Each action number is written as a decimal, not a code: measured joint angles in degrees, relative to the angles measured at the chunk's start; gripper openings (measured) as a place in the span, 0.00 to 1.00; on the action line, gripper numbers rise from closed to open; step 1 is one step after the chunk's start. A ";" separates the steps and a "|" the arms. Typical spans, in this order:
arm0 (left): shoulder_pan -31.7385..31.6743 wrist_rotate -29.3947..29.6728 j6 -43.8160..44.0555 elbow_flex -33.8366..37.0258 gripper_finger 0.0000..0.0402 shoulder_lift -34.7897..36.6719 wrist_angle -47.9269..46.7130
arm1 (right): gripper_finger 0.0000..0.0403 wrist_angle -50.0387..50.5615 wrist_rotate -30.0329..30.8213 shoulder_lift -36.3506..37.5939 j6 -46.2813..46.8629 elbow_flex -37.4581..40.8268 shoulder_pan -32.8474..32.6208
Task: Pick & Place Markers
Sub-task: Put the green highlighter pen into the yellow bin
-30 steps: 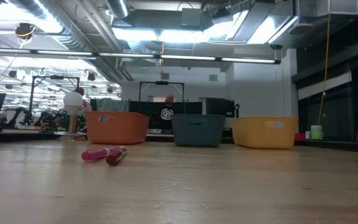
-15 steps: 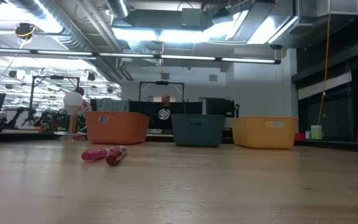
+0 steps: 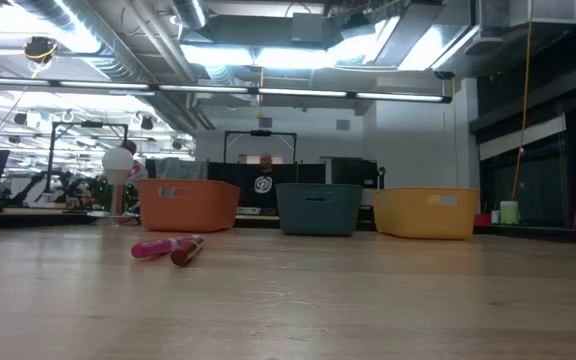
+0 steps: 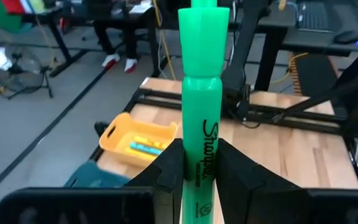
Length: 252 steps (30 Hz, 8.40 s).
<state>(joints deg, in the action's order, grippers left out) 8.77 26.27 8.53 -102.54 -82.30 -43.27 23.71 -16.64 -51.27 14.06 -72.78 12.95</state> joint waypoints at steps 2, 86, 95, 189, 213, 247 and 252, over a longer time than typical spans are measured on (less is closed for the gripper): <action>-1.64 -2.10 -1.59 0.00 0.16 -0.01 1.89 | 0.00 -0.71 0.02 0.00 -0.08 -0.02 -0.02; -18.34 -31.86 -8.26 -0.02 0.16 -2.62 17.84 | 0.63 -35.34 3.39 -23.40 -1.10 -6.38 -0.02; -18.31 -31.55 -8.26 -0.02 0.16 -2.62 17.82 | 0.63 -32.43 1.46 -25.82 -1.20 -9.28 -0.02; -17.42 -31.35 -9.35 0.00 0.03 1.90 13.39 | 0.15 5.58 23.12 -22.80 -8.27 -26.82 -0.02; -17.44 -34.78 -10.98 -0.02 0.00 3.57 13.01 | 0.15 19.60 40.29 -22.80 0.75 -26.79 3.74; -17.44 -30.08 -9.85 -0.03 0.00 4.17 13.08 | 0.15 30.33 40.60 -24.41 -4.00 -26.75 24.45; -17.46 -27.83 -9.72 -0.02 0.00 4.17 13.09 | 0.15 32.44 40.49 -26.33 -3.91 -26.75 24.46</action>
<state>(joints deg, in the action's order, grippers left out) -8.69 -1.56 -1.19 -102.56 -78.13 -30.17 56.15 23.84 -77.59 10.15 -99.53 37.41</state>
